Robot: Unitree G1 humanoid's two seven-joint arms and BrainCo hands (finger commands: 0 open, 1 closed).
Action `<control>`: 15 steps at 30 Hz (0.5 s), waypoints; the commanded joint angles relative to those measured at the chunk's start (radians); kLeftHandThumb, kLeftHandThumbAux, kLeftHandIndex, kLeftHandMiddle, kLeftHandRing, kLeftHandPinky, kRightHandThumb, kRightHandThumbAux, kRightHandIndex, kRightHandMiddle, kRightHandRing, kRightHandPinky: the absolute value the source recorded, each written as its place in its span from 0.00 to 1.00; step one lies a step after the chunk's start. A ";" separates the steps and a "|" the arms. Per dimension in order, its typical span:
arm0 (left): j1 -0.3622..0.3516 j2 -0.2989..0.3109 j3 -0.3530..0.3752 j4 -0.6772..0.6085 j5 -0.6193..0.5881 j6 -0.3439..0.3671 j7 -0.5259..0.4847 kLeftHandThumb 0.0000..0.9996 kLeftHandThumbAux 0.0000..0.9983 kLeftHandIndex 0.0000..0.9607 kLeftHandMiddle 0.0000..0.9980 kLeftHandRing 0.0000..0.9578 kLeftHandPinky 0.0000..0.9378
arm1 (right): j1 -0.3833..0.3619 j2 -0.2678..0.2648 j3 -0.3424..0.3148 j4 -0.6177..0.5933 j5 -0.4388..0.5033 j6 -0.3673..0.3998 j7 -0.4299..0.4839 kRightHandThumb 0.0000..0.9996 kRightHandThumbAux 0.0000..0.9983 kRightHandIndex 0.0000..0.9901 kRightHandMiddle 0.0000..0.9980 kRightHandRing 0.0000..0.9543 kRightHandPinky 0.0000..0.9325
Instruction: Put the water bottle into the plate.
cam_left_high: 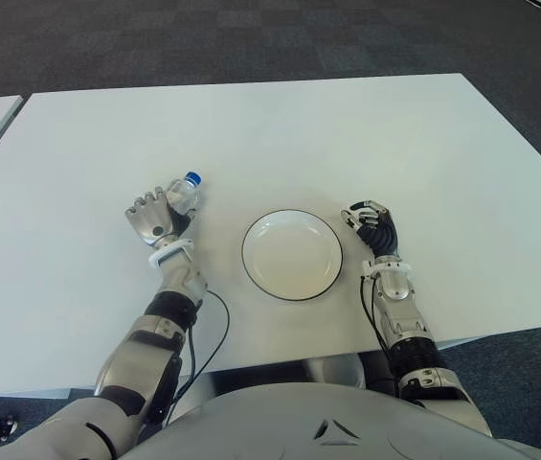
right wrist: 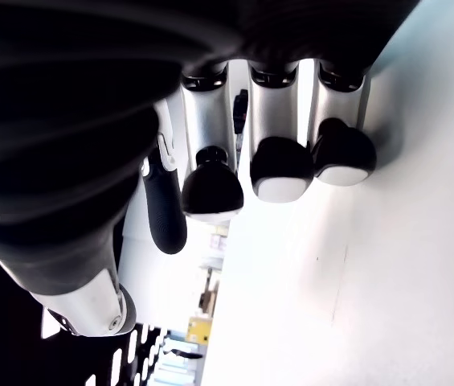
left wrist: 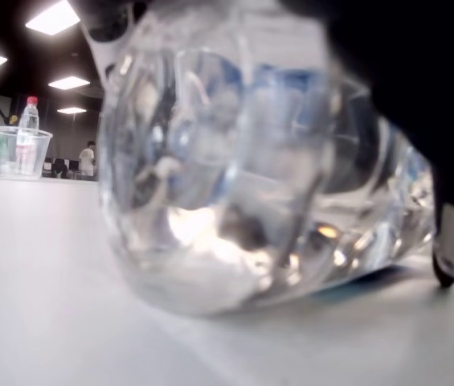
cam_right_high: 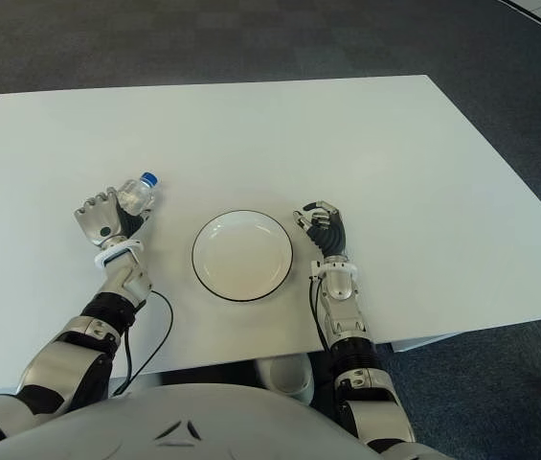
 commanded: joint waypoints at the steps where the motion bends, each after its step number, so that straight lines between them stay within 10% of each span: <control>1: 0.080 0.002 -0.028 0.069 -0.083 -0.036 -0.093 0.85 0.66 0.43 0.54 0.79 0.83 | 0.017 0.010 -0.005 0.011 0.011 0.024 0.008 0.70 0.73 0.44 0.89 0.92 0.93; 15: 0.148 0.049 -0.022 -0.034 -0.215 -0.243 -0.133 0.85 0.67 0.41 0.53 0.88 0.87 | 0.017 0.013 -0.012 0.010 0.012 0.022 0.007 0.70 0.73 0.44 0.89 0.92 0.93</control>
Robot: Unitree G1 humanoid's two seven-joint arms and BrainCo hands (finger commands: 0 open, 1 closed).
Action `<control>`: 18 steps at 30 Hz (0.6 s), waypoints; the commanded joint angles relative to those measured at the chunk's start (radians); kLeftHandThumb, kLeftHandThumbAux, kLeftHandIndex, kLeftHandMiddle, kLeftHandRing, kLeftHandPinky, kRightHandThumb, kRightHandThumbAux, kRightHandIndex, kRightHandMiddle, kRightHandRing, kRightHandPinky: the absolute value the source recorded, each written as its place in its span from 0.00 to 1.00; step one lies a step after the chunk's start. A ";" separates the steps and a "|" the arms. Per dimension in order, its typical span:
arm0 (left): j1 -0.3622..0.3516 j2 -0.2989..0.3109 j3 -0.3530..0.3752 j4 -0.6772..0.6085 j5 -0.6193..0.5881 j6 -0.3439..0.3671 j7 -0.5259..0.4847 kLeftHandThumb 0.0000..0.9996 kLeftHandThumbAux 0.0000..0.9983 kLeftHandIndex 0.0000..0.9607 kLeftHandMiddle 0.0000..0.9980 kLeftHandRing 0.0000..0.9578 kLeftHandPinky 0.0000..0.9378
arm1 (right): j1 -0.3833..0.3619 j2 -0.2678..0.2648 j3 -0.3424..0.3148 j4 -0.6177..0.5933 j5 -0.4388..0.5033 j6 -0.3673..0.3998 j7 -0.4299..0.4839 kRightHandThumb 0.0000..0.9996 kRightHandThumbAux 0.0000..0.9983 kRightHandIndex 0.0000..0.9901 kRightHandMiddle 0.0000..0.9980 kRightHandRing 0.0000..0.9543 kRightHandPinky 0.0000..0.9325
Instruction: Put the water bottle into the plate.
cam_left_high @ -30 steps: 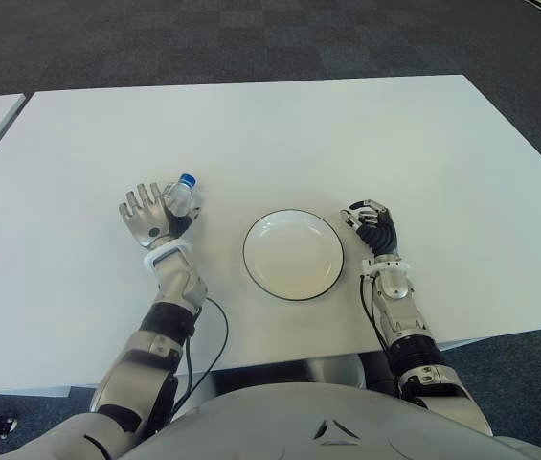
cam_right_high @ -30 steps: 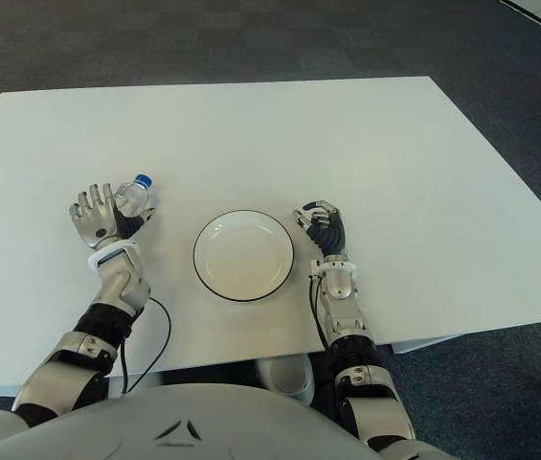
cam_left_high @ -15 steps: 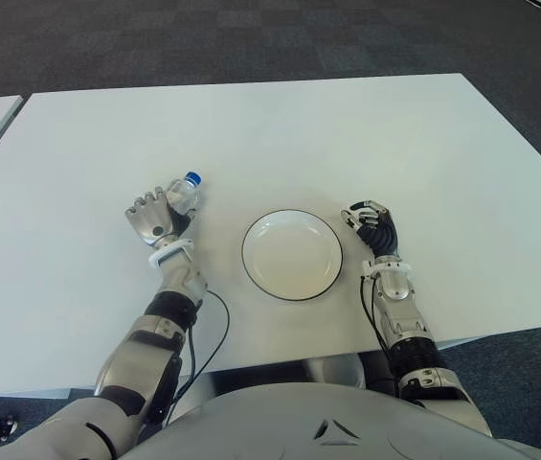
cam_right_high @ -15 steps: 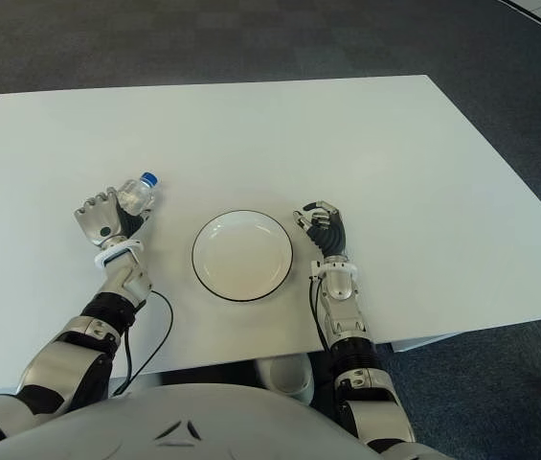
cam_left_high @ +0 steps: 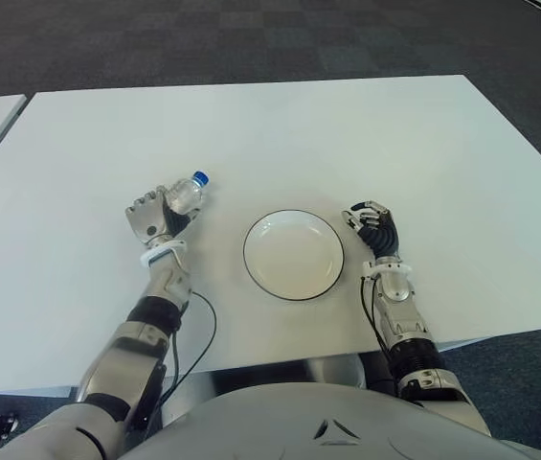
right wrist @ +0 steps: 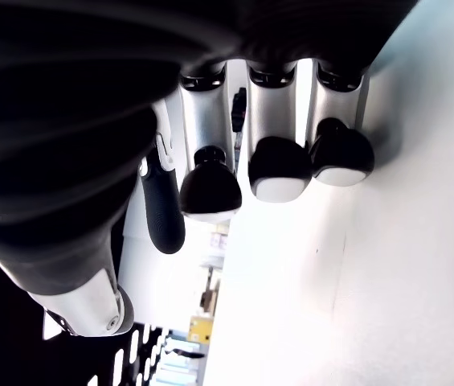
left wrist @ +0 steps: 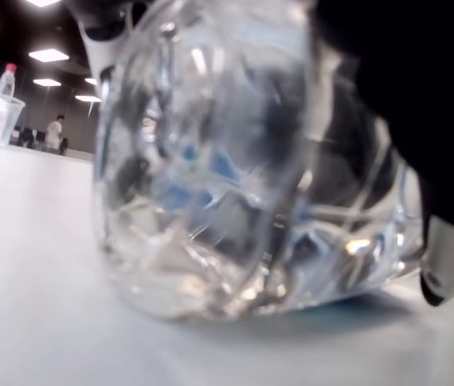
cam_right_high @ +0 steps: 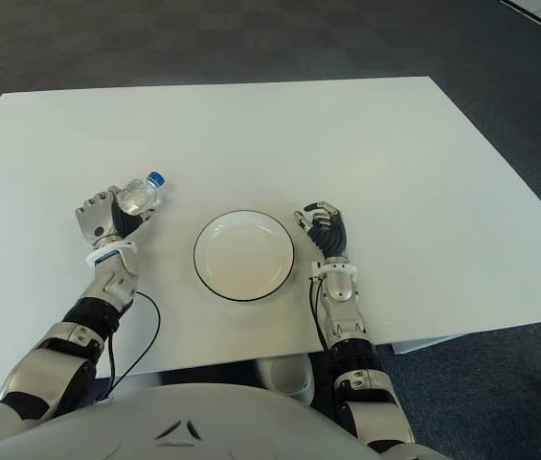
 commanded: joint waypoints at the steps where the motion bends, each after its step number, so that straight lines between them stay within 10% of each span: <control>1: 0.102 -0.027 -0.007 0.018 -0.088 -0.017 -0.100 0.85 0.67 0.41 0.53 0.88 0.87 | 0.013 0.009 -0.005 0.009 0.008 0.026 0.000 0.70 0.73 0.44 0.89 0.93 0.93; 18: 0.135 -0.004 0.008 -0.058 -0.164 -0.066 -0.112 0.86 0.67 0.42 0.53 0.89 0.88 | 0.014 0.010 -0.017 0.032 0.018 -0.021 0.014 0.70 0.73 0.44 0.89 0.92 0.93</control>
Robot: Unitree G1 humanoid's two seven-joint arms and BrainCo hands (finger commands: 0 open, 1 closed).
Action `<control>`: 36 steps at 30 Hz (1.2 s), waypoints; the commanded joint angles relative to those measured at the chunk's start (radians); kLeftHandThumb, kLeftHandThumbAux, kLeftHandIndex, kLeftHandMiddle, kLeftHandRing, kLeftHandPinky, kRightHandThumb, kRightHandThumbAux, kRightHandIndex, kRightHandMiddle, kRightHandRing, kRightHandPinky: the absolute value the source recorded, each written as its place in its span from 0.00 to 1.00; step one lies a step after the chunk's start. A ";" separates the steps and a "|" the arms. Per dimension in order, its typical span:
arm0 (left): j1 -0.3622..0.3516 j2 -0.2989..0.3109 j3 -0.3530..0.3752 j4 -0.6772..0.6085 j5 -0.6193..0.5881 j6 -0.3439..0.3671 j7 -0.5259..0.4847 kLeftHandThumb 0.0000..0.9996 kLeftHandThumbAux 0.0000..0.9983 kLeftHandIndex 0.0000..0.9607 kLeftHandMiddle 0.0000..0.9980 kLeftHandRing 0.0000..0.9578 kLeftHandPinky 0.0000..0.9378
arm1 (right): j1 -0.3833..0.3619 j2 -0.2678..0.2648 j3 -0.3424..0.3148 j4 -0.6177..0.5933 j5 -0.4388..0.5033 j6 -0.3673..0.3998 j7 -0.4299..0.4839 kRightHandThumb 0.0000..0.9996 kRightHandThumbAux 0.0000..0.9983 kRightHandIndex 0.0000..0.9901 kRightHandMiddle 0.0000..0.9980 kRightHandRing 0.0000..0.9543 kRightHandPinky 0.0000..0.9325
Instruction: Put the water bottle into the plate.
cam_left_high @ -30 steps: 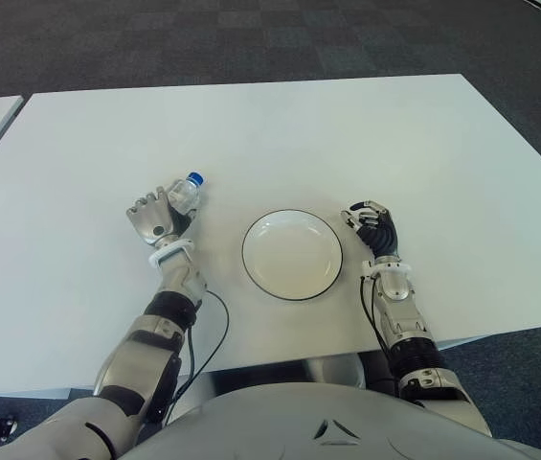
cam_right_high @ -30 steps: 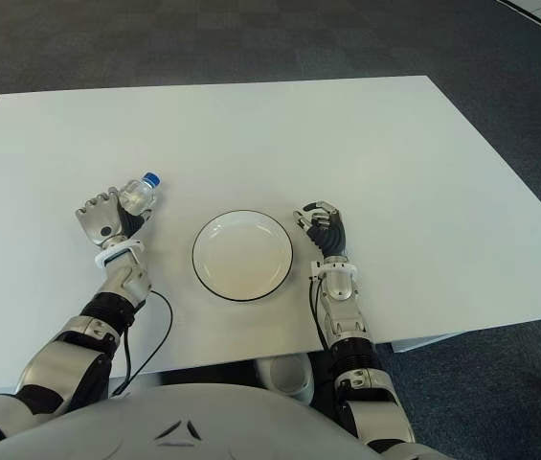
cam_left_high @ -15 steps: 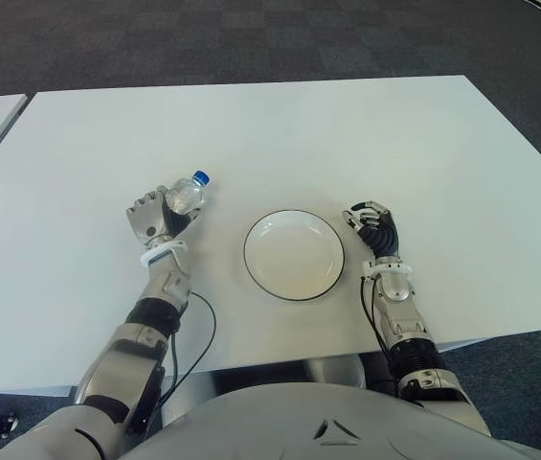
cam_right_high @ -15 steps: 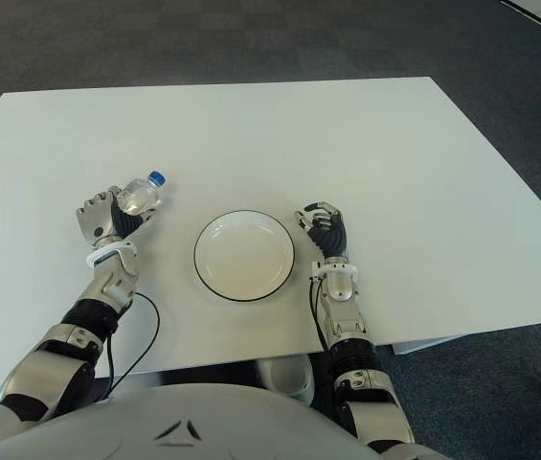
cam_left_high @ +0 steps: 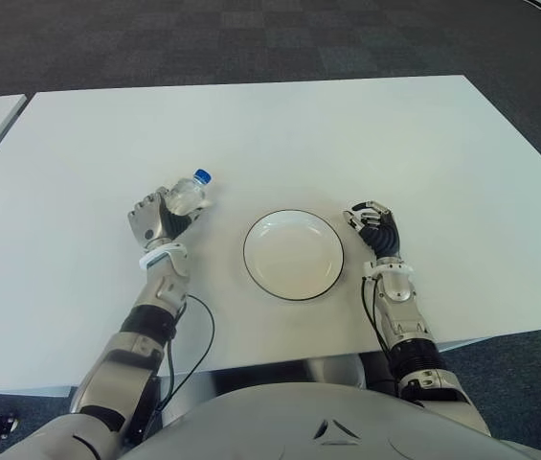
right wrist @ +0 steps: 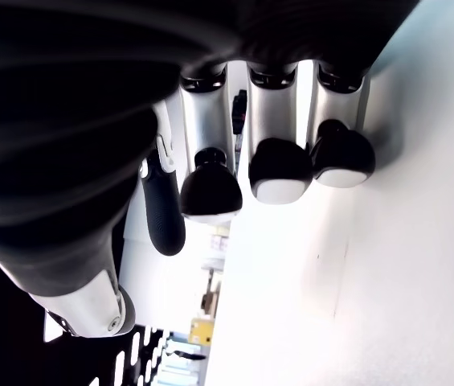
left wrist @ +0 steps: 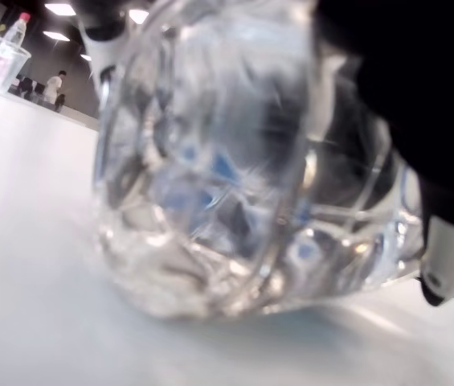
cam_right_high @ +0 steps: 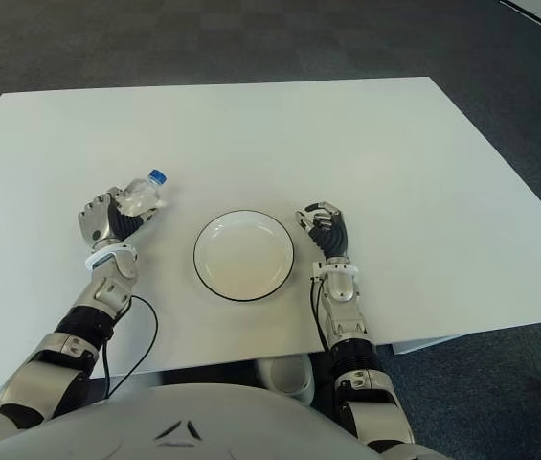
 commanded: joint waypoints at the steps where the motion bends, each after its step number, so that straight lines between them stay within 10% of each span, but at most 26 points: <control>1: 0.080 -0.019 -0.003 0.033 -0.058 0.015 -0.075 0.86 0.67 0.42 0.53 0.89 0.88 | 0.013 0.009 -0.003 0.026 0.016 -0.008 0.010 0.70 0.73 0.44 0.89 0.92 0.93; 13: 0.108 -0.004 -0.009 -0.040 -0.055 -0.025 -0.054 0.85 0.67 0.41 0.53 0.89 0.89 | 0.013 0.009 -0.010 0.026 0.016 -0.009 0.013 0.70 0.73 0.44 0.89 0.92 0.93; 19: 0.196 -0.021 -0.007 -0.367 -0.046 0.017 -0.112 0.85 0.67 0.41 0.53 0.89 0.87 | 0.013 0.007 -0.013 0.025 0.017 -0.011 0.020 0.70 0.73 0.44 0.89 0.92 0.93; 36: 0.272 0.013 -0.018 -0.685 -0.033 -0.108 -0.217 0.85 0.67 0.41 0.52 0.90 0.82 | 0.009 0.006 -0.014 0.029 0.015 -0.008 0.028 0.70 0.73 0.44 0.89 0.92 0.93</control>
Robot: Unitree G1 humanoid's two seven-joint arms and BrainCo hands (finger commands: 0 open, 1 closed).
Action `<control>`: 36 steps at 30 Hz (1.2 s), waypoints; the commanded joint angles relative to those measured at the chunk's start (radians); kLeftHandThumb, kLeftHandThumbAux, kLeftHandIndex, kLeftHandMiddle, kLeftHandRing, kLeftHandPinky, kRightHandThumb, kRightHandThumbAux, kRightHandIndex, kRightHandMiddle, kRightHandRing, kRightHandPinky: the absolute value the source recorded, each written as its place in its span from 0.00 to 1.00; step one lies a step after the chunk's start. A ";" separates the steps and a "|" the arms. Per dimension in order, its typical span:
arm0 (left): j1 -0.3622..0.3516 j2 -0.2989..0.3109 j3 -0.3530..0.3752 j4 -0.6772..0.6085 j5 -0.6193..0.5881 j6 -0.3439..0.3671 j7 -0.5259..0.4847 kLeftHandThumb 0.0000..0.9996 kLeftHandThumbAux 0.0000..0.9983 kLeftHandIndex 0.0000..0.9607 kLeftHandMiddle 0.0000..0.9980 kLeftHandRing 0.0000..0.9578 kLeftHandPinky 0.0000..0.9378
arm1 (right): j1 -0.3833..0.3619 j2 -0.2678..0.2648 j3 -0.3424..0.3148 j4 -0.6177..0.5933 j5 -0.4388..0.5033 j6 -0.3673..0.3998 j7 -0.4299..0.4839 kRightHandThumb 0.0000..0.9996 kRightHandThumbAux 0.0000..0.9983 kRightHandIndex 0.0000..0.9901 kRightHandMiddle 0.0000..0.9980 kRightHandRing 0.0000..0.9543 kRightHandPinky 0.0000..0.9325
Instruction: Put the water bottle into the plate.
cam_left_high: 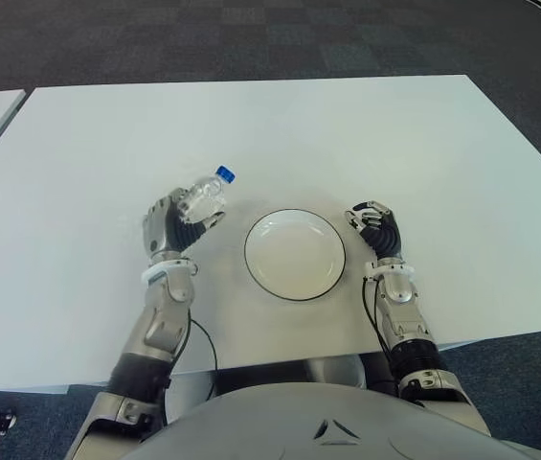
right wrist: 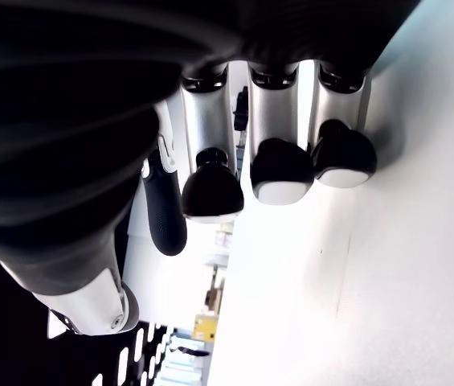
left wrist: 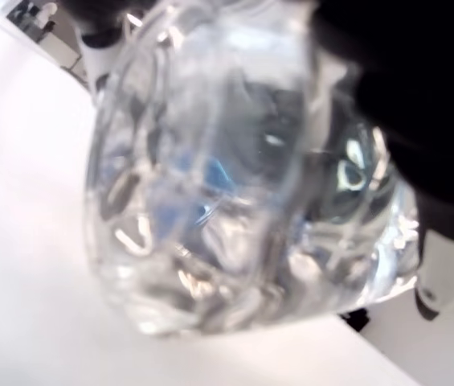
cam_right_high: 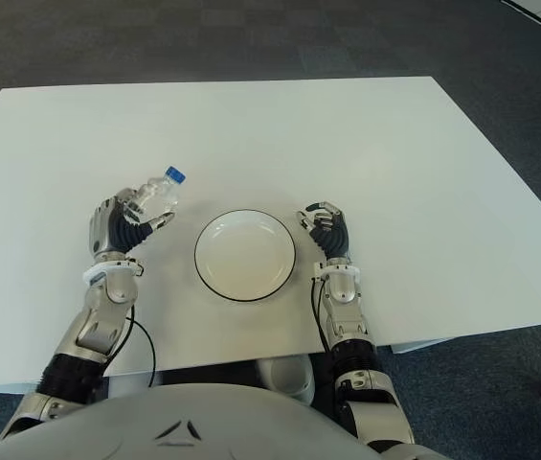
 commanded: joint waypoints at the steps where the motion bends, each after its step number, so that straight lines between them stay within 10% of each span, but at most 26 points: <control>1: -0.009 0.009 -0.018 -0.087 0.029 -0.025 -0.035 0.85 0.67 0.41 0.52 0.90 0.79 | 0.008 0.003 -0.001 0.023 0.015 0.014 0.013 0.70 0.73 0.44 0.89 0.92 0.93; 13: -0.011 0.005 -0.123 -0.230 0.156 -0.020 -0.120 0.85 0.67 0.41 0.52 0.84 0.29 | 0.013 0.016 0.002 0.012 0.007 0.005 0.006 0.70 0.73 0.44 0.89 0.92 0.93; 19: -0.001 0.011 -0.173 -0.255 0.201 -0.055 -0.140 0.85 0.67 0.41 0.52 0.84 0.37 | 0.015 0.021 0.006 0.000 -0.004 0.022 -0.007 0.70 0.73 0.44 0.89 0.92 0.94; 24: 0.015 0.015 -0.201 -0.275 0.215 -0.079 -0.174 0.85 0.67 0.41 0.53 0.88 0.74 | 0.013 0.021 0.010 0.001 -0.011 0.035 -0.016 0.70 0.73 0.44 0.88 0.92 0.93; 36: 0.043 0.019 -0.287 -0.263 0.255 -0.107 -0.253 0.85 0.67 0.41 0.53 0.89 0.83 | 0.012 0.017 0.019 -0.015 -0.014 0.058 -0.019 0.70 0.73 0.44 0.88 0.91 0.93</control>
